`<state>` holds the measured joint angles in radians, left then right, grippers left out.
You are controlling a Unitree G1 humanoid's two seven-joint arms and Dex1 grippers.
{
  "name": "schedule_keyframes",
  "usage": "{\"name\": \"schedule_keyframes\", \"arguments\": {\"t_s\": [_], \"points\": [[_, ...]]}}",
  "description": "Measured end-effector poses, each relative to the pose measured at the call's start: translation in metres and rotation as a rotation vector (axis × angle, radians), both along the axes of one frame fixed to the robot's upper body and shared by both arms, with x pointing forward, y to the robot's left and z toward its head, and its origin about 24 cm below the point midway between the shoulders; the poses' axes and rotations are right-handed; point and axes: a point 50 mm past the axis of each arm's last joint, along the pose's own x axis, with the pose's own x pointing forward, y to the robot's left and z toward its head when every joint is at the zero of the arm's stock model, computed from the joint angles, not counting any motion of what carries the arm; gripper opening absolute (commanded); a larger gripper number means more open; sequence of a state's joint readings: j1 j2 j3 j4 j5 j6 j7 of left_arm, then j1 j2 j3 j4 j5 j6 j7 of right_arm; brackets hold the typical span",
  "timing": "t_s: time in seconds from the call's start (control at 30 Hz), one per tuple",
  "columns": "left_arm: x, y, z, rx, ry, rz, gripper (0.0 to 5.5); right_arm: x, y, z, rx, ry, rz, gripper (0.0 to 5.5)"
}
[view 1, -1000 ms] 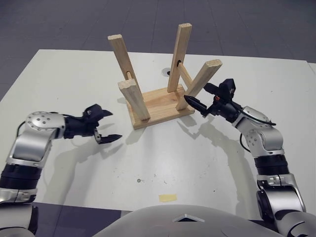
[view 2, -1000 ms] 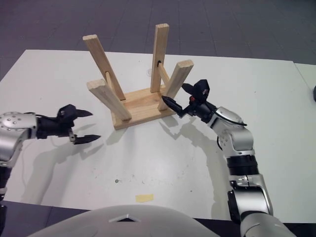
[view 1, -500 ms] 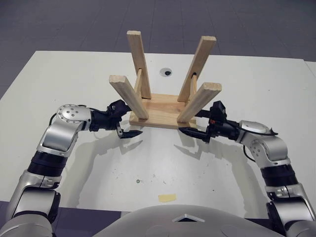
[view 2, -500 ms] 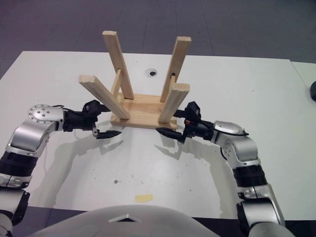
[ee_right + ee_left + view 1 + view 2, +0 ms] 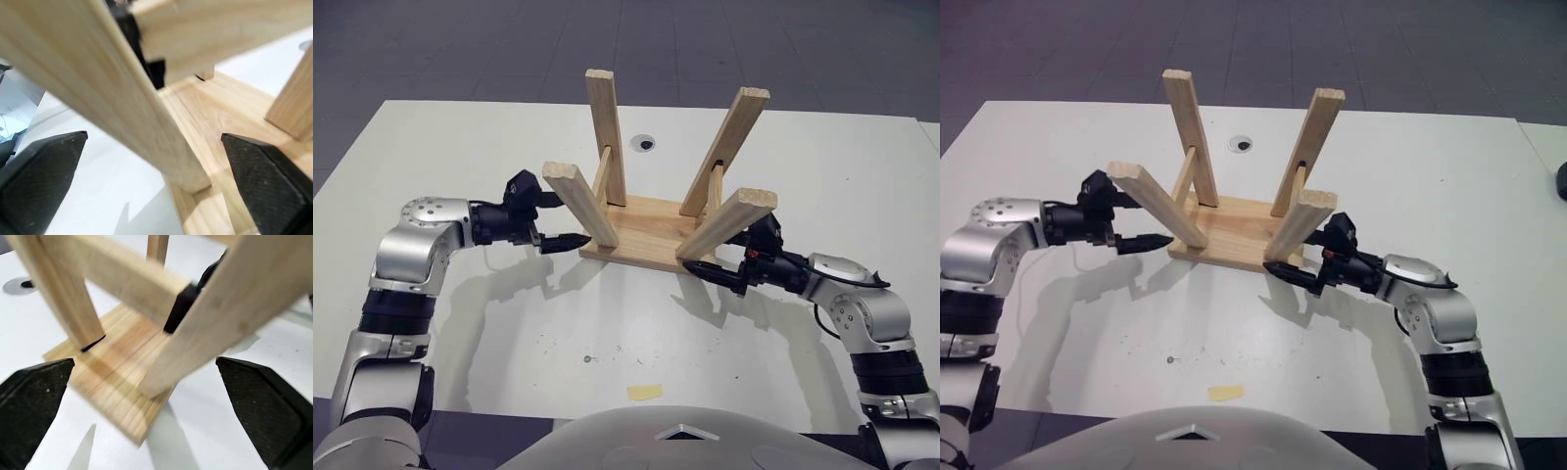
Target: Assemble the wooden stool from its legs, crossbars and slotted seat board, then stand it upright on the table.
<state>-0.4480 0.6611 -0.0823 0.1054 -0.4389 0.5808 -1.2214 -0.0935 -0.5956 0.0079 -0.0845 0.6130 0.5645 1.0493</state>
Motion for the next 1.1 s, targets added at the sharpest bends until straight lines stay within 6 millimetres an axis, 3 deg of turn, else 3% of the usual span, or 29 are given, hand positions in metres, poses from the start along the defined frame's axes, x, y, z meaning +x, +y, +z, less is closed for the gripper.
{"name": "schedule_keyframes", "arguments": {"t_s": [0.2,0.4,0.6,0.93,1.1], "points": [[0.006,-0.015,-0.01,-0.034,0.09,-0.081,5.4,0.016,-0.003,0.005,0.029,0.02,0.018,3.39],[0.004,-0.015,-0.02,-0.044,0.158,-0.124,5.4,0.018,-0.002,0.001,0.057,0.069,0.036,2.33],[0.006,-0.013,-0.032,-0.021,0.192,-0.087,5.4,0.021,0.0,0.004,0.052,0.059,0.049,1.92],[0.006,-0.014,-0.026,-0.06,0.194,-0.071,3.72,0.018,0.002,0.01,0.087,0.088,0.057,1.76],[0.004,-0.015,-0.011,-0.101,0.18,-0.066,2.9,0.012,0.003,0.022,0.258,0.173,0.046,1.47]]}}
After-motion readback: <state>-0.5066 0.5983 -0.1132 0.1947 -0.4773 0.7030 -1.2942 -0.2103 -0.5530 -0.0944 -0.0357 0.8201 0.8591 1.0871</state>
